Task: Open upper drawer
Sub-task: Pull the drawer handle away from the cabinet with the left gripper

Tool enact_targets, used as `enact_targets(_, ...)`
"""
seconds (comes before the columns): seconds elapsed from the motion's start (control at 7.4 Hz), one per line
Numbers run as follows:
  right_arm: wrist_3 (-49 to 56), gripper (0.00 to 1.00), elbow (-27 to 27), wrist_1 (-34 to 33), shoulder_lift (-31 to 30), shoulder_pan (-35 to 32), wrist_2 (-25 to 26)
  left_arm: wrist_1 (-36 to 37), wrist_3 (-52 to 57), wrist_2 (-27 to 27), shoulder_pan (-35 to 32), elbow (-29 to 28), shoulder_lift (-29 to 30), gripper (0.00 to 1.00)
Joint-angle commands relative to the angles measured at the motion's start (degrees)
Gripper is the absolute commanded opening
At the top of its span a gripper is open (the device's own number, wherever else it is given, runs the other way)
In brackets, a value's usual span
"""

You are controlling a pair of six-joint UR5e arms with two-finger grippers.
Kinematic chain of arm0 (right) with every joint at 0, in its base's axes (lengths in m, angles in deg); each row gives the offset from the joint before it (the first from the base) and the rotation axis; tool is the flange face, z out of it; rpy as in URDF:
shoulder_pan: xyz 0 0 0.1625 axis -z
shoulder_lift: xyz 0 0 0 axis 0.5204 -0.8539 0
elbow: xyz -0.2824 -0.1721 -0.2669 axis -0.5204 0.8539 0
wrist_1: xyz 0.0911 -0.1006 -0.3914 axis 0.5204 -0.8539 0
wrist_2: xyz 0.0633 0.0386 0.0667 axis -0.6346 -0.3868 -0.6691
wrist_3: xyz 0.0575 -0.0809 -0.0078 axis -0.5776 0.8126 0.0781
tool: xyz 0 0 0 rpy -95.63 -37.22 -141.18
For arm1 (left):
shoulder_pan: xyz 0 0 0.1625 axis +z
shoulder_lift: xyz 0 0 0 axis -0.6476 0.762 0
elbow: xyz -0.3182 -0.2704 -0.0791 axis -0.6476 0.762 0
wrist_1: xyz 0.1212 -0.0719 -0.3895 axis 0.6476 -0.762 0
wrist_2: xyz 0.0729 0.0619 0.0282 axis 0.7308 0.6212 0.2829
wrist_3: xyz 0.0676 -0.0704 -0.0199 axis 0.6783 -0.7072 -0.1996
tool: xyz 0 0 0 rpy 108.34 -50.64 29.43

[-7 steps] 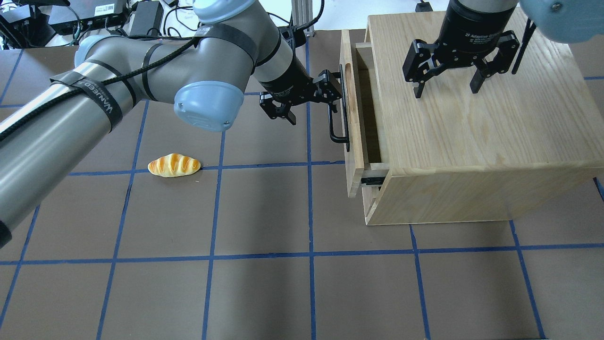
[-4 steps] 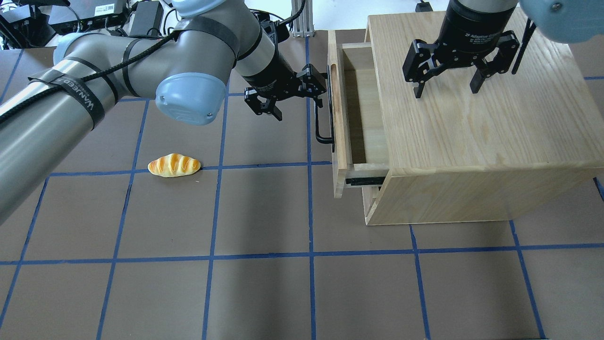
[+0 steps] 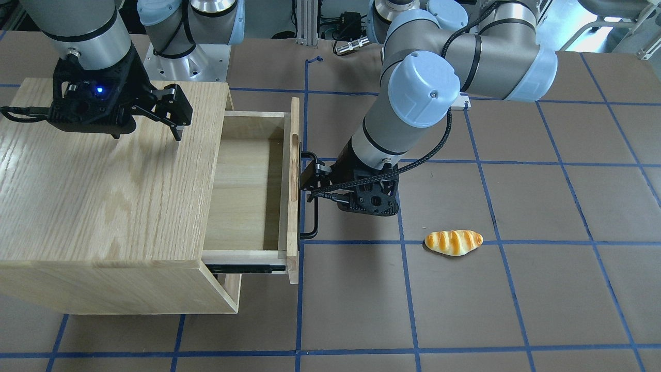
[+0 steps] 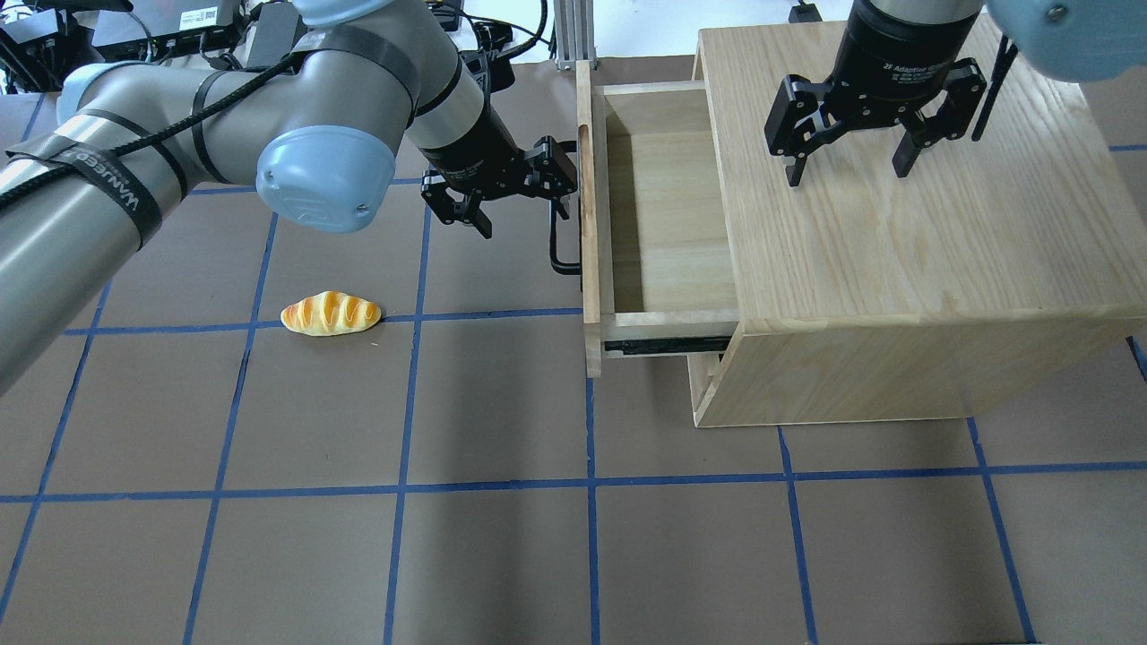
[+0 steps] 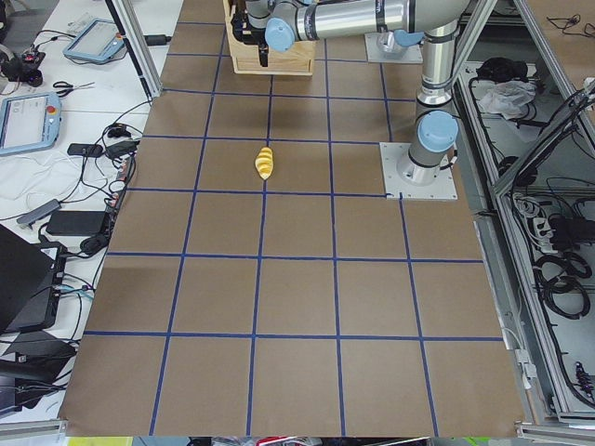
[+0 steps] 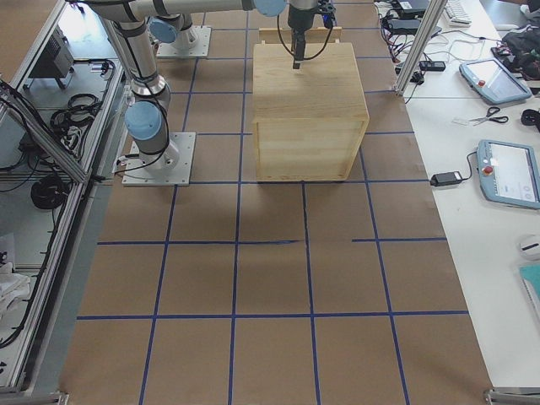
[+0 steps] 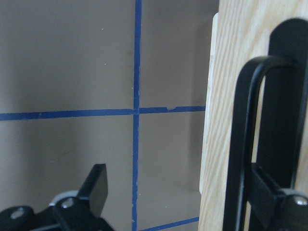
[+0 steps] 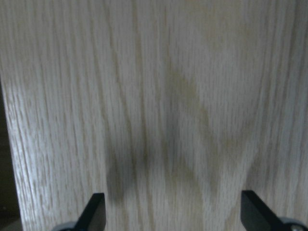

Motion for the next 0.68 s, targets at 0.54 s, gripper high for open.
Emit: enact_targets(0.54, -0.01, 1.0, 0.03, 0.0, 0.0, -0.03, 0.0, -3.52, 4.08, 0.31, 4.45, 0.53, -2.92, 1.0)
